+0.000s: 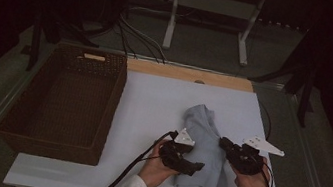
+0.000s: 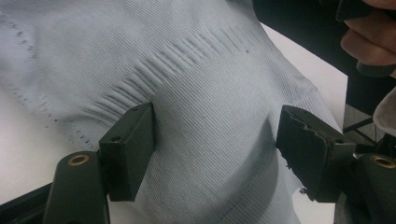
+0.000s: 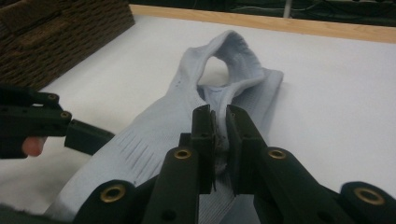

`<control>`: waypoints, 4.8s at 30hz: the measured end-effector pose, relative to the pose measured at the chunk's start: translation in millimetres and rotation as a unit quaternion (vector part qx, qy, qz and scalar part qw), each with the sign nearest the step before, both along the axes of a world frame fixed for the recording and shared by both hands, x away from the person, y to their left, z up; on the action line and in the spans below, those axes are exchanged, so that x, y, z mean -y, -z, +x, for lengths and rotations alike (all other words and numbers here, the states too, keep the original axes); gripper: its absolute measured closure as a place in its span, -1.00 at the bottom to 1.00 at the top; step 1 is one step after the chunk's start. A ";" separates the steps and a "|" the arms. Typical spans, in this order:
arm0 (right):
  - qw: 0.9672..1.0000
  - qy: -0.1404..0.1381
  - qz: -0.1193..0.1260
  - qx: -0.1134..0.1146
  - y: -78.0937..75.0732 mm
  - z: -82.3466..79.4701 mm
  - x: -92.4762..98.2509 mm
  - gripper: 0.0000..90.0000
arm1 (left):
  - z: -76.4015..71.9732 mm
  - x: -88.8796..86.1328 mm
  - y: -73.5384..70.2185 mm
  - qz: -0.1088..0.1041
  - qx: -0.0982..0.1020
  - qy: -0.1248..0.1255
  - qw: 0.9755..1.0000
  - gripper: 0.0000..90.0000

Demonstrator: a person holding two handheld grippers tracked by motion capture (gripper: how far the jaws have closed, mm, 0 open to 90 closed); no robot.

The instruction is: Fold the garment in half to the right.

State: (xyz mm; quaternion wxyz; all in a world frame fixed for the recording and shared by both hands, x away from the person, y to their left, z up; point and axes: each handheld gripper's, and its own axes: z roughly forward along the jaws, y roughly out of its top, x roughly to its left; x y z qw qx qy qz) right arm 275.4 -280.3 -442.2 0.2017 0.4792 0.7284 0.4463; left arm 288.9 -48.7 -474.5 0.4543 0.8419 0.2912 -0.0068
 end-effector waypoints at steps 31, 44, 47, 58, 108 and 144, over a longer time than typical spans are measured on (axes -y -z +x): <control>0.995 0.059 -0.057 -0.059 34.2 14.5 15.5 0.80 | 5.6 -16.2 10.0 0.017 -0.008 -0.023 1.000 -0.52; 0.997 0.046 -0.033 -0.049 23.8 -0.9 14.3 -0.28 | 4.2 -17.1 12.0 0.013 -0.011 -0.022 1.000 -0.63; 0.997 0.041 -0.032 -0.049 22.3 -5.8 13.6 -0.39 | 3.3 -17.7 10.5 0.010 -0.009 -0.025 1.000 -0.64; 0.997 0.036 -0.030 -0.055 26.4 -28.6 18.3 -0.45 | -1.7 -19.0 8.4 0.015 -0.007 -0.023 1.000 -0.63; 0.994 0.023 -0.054 -0.094 42.1 -45.4 27.4 -0.11 | -23.6 -11.9 31.5 0.085 -0.046 0.024 0.995 0.56; 0.991 0.007 -0.084 -0.103 51.7 -11.4 -9.7 0.49 | -18.2 -33.2 11.4 0.093 0.000 -0.006 0.996 0.79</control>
